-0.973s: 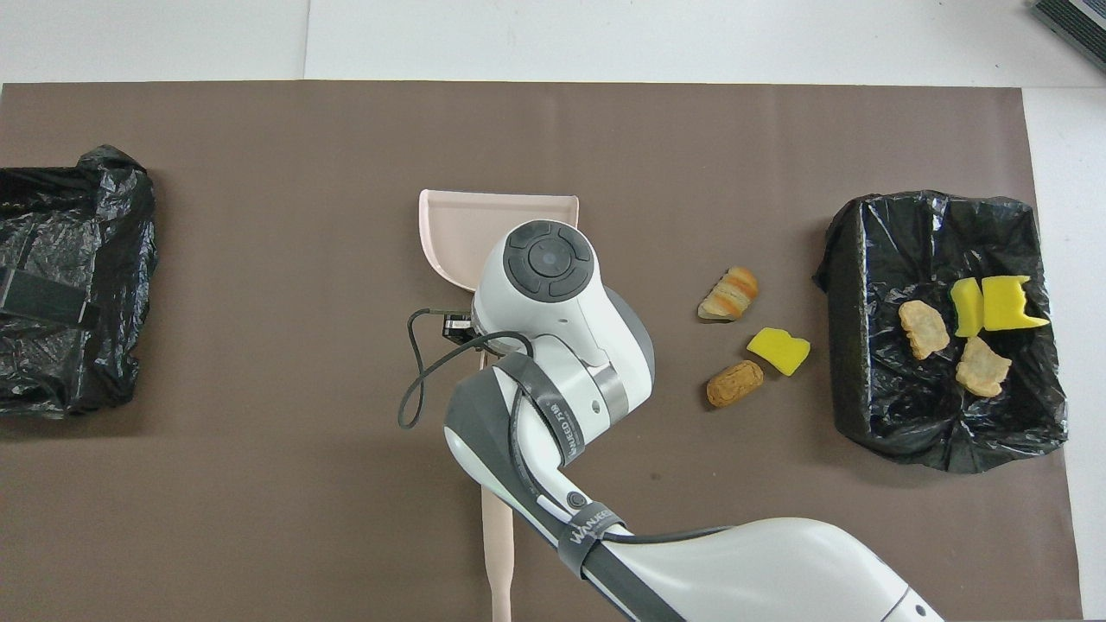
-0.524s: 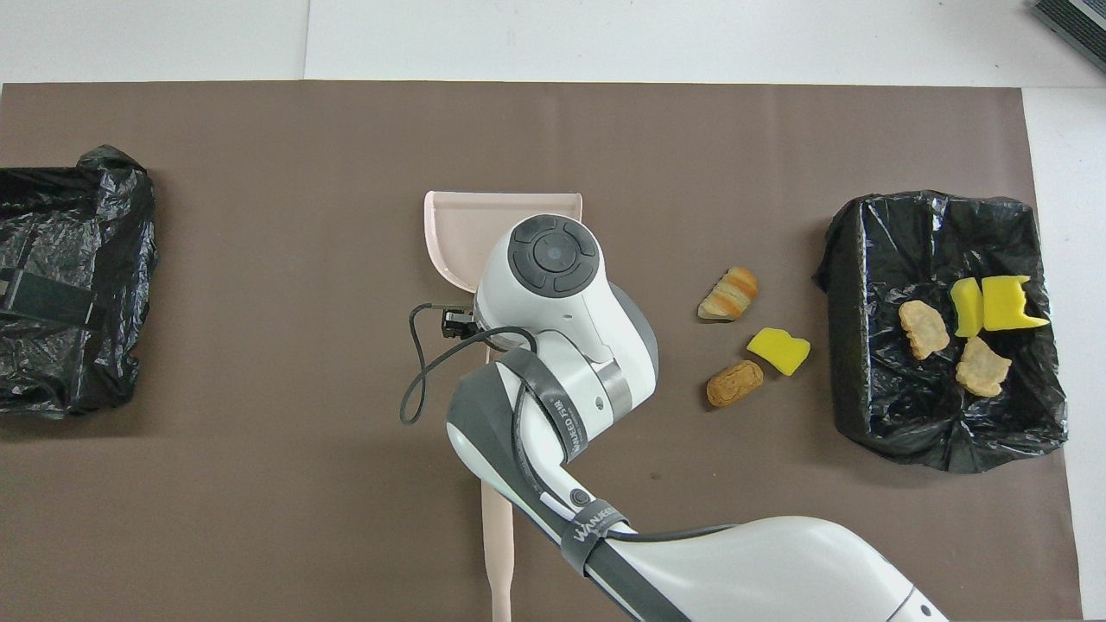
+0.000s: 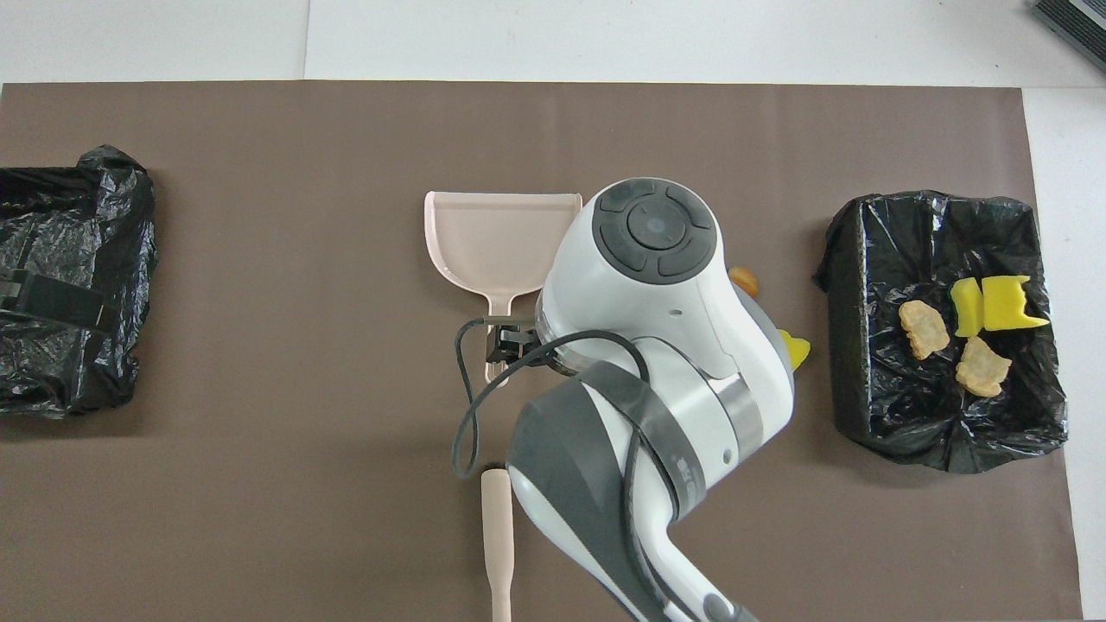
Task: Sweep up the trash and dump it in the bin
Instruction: 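Lower the dustpan onto the mat, open and withdraw the right gripper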
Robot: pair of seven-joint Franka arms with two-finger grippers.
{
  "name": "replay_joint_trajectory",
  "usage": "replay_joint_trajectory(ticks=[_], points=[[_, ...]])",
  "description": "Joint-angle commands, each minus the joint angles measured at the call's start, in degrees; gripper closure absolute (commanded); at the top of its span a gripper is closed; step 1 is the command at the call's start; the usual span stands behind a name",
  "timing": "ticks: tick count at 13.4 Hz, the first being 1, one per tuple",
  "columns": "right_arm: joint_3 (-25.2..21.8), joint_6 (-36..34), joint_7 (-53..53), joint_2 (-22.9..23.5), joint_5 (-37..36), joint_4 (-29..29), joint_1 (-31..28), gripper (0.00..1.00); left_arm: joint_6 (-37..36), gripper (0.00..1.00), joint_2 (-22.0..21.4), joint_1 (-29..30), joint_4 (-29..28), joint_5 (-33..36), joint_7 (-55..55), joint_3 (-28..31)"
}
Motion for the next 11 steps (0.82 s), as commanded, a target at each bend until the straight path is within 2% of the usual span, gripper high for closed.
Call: replay_joint_trajectory(ticks=[1,4,6,9,11], points=[[0.2,-3.6,-0.3,-5.3,1.0,-6.2,2.8,0.0,-0.1,0.0,-1.9,-2.2,-2.1,1.0,0.2,1.9],[0.2,2.2,1.6,-14.2,2.5,-20.7,7.2,0.0,0.0,0.0,-2.4,-2.5,-3.1,0.8,-0.1,1.7],[0.2,6.5,2.8,-18.7,8.6,-28.1,8.8,0.0,3.9,0.0,-1.8,-3.6,-4.8,0.7,-0.1,0.3],[0.2,7.6,6.0,-19.1,9.2,-31.2,12.4,0.0,14.0,0.0,-1.4,-3.8,-12.7,1.0,-5.1,-5.6],[0.2,13.1,8.8,-19.1,10.6,-34.7,14.9,0.0,21.2,0.0,-1.3,-3.7,-18.2,1.1,-11.8,-9.3]])
